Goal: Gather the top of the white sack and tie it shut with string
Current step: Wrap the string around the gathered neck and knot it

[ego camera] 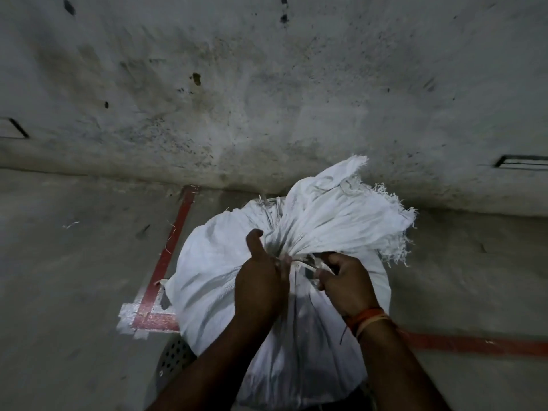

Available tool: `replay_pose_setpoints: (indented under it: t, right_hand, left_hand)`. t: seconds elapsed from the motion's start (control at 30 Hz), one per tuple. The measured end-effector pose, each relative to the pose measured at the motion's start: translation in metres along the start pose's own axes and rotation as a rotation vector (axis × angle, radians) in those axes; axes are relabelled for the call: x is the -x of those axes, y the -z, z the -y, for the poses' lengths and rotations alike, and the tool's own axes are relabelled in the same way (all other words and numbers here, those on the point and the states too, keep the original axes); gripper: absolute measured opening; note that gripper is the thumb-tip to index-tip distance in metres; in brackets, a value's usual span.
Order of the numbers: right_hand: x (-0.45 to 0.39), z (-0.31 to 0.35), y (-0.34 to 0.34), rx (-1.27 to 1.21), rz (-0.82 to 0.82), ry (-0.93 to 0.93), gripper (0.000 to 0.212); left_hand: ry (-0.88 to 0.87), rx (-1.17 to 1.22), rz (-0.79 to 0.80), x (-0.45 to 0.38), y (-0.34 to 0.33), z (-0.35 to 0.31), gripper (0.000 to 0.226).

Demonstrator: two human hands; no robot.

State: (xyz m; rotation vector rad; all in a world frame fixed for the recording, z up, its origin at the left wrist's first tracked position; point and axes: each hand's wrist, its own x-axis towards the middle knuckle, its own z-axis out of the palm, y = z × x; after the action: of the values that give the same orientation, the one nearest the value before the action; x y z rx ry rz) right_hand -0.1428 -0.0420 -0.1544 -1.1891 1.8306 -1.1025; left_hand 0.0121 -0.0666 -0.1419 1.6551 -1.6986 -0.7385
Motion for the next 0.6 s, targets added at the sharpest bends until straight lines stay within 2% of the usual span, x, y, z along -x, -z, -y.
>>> replay_pose_setpoints:
  t: [0.03,0.1,0.17,0.23,0.27,0.33,0.47,0.6]
  right_hand:
    - [-0.003,0.000,0.001,0.001,0.016,0.013,0.026]
    - [-0.006,0.000,0.003,-0.012,0.046,0.020,0.028]
    - [-0.008,-0.002,0.005,-0.014,0.062,0.035,0.030]
    - [-0.009,-0.003,0.007,-0.009,0.073,0.041,0.021]
    - [-0.009,-0.004,0.009,-0.008,0.077,0.035,0.014]
    - [-0.009,-0.002,0.011,-0.048,0.097,0.011,0.010]
    - [-0.011,0.007,0.017,-0.231,0.160,-0.131,0.020]
    - [-0.013,0.016,0.024,-0.509,0.228,-0.326,0.021]
  left_hand:
    - [-0.108,-0.134,-0.046,0.001,0.008,-0.005,0.055]
    - [-0.343,-0.243,-0.055,0.002,0.015,-0.013,0.040]
    - [-0.489,-0.254,0.118,0.002,0.011,-0.016,0.025]
    - [-0.495,-0.229,0.269,0.001,0.002,-0.012,0.023]
    - [-0.489,-0.211,0.280,-0.001,-0.003,-0.010,0.023]
    - [-0.506,-0.164,0.245,-0.005,-0.009,-0.010,0.020]
    - [-0.501,-0.078,0.235,-0.008,-0.017,-0.011,0.017]
    - [-0.368,-0.016,0.135,-0.013,-0.016,-0.010,0.010]
